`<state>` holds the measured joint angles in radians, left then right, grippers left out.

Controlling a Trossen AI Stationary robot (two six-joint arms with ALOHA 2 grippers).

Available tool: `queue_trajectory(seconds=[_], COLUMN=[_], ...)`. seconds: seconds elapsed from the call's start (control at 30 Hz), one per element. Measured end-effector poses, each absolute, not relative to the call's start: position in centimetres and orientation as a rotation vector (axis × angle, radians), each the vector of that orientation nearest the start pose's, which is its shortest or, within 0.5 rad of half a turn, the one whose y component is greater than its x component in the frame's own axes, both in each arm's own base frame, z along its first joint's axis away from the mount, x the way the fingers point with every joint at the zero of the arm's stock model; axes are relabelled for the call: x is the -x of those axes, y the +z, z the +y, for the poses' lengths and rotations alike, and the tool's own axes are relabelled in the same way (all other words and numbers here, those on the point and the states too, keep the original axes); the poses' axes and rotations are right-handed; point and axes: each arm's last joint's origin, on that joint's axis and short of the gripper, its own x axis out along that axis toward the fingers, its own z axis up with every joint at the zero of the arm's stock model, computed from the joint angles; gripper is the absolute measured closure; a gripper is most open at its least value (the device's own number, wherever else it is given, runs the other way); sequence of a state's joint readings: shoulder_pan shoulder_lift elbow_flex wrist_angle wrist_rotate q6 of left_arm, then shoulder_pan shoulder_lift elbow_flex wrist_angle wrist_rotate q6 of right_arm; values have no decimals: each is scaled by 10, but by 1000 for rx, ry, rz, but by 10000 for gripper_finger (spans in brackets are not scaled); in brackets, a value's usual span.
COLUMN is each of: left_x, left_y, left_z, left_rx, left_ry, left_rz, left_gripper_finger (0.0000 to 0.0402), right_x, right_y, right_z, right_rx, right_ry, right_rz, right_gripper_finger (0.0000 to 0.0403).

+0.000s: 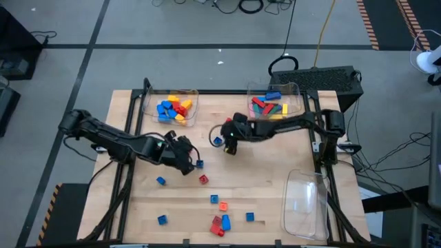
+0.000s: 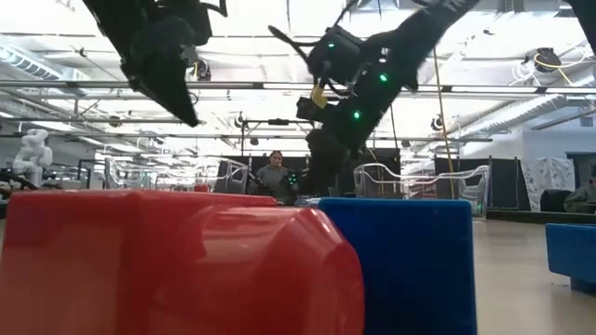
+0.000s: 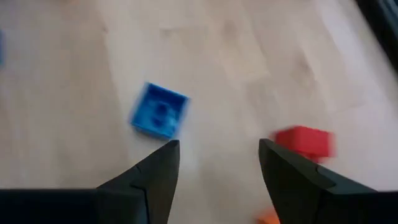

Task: Sort blocks by size
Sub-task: Put the 1 stud blue game piece into the top left transparent bin

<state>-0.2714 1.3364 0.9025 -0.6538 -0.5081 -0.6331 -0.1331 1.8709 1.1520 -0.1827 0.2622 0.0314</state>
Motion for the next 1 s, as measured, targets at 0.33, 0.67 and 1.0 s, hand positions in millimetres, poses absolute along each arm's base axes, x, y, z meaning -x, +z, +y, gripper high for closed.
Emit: queue_trajectory(seconds=[0.33, 0.67, 1.0], left_x=[-250, -251, -251], left_y=[229, 207, 185], left_z=[-47, -29, 0], left_rx=[-68, -240, -181], left_ry=[609, 480, 307], left_rz=[691, 705, 660], left_gripper_finger=[356, 294, 302], right_x=[-369, -358, -352], right_y=[196, 190, 180], right_z=[-71, -88, -127], right_rx=[232, 261, 72], right_ry=[-250, -209, -139], right_rz=[1230, 1311, 1275], right_gripper_finger=[165, 163, 163])
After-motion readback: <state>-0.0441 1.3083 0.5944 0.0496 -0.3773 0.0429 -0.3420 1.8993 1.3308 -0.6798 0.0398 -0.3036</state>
